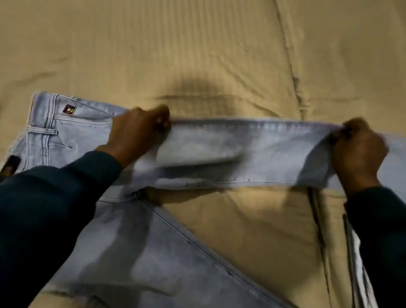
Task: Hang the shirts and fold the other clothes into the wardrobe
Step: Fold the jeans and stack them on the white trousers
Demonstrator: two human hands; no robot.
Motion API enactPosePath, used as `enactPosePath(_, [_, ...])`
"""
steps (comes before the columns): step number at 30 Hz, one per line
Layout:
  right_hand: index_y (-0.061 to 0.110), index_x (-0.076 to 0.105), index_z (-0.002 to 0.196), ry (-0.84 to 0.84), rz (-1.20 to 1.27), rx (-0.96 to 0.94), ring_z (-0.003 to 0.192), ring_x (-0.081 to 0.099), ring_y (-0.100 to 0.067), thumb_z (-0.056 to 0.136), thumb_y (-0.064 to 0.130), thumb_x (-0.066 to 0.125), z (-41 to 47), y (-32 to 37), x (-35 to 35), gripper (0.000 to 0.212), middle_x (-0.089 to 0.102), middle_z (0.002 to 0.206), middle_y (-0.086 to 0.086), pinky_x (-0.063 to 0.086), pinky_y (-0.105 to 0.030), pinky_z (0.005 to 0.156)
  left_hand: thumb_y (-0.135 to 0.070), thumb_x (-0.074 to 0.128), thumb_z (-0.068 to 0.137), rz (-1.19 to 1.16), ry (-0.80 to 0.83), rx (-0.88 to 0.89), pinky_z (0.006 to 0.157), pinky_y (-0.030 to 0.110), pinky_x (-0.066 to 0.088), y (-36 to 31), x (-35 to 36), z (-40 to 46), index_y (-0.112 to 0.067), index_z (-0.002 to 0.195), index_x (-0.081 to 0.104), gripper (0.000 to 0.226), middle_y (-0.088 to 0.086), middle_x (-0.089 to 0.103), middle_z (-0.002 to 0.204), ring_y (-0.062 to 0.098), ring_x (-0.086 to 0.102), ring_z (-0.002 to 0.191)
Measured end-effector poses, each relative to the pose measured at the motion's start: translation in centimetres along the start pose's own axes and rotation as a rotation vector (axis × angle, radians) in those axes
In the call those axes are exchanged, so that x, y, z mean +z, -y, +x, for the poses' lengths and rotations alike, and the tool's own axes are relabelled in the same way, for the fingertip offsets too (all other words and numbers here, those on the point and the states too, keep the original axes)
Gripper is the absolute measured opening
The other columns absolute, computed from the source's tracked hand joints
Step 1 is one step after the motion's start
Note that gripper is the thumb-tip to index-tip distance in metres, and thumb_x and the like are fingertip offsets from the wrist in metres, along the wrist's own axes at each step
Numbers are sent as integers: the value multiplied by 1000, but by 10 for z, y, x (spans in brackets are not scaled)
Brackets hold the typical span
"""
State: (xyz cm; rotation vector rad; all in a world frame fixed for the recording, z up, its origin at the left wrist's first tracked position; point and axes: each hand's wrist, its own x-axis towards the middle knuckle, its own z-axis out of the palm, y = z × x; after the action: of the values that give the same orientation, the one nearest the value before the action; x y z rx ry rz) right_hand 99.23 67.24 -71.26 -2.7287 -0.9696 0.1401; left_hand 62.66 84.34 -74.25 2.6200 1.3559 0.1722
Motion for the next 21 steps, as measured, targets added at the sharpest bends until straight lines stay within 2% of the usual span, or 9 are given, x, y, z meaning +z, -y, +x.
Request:
enactPosePath(2, [3,49,129,-17,-57,22,116,48,-52,95,11,50,23,19,8,35,58,118,-36,36,-51,98,-26,50,101,-57,-235,-94,51,35,32,3,1,15,-17,111,57,15,18,61,74,42,60,68])
enactPosePath(4, [4,45,137,-30,-51,1,122,44,-49,92,5,51,22,40,21,46,51,130,-32,32,-48,99,-23,44,102,-184,-341,-170,59,37,39,4,9,29,-21,124,53,23,15,68,89,39,61,80])
enactPosePath(7, [9,54,134,-27,57,-242,120,48,-42,95,9,50,-22,76,49,39,54,131,-22,35,-45,97,-13,42,98,-338,-402,-282,74,37,40,16,22,21,-19,132,54,36,12,66,106,31,59,97])
enactPosePath(9, [11,60,128,-11,169,-387,115,52,-36,96,8,51,-61,98,68,34,59,127,-17,38,-45,94,-6,41,92,-298,-476,-417,85,41,40,48,23,-1,-14,129,58,41,18,61,111,34,55,105])
enactPosePath(12, [7,65,119,36,382,-569,105,56,-31,95,7,55,-98,137,88,26,63,115,-15,43,-42,88,-9,44,89,15,-399,-695,91,48,34,122,19,-40,-9,119,62,35,27,60,115,42,50,108])
enactPosePath(14, [6,67,113,33,454,-660,100,57,-30,93,5,59,-107,171,100,22,64,108,-14,42,-37,85,-20,51,94,105,-265,-754,89,52,35,157,16,-55,-6,114,61,26,31,58,115,46,49,107])
enactPosePath(16, [5,68,107,42,482,-723,97,57,-29,93,7,59,-109,210,113,17,65,106,-14,41,-34,83,-26,59,94,61,-228,-713,89,51,35,173,17,-58,-3,115,58,30,33,54,119,46,48,109])
enactPosePath(18, [7,67,108,123,446,-738,101,56,-28,96,16,59,-110,242,130,17,64,110,-13,44,-34,85,-27,63,93,-45,-292,-709,92,46,34,168,19,-54,0,121,53,41,32,50,123,44,46,114])
enactPosePath(21, [12,61,122,210,326,-619,111,50,-28,94,27,62,-116,262,159,32,58,120,-9,45,-39,92,-31,63,93,-35,-385,-800,94,44,31,154,29,-48,1,129,48,51,28,50,127,43,46,116])
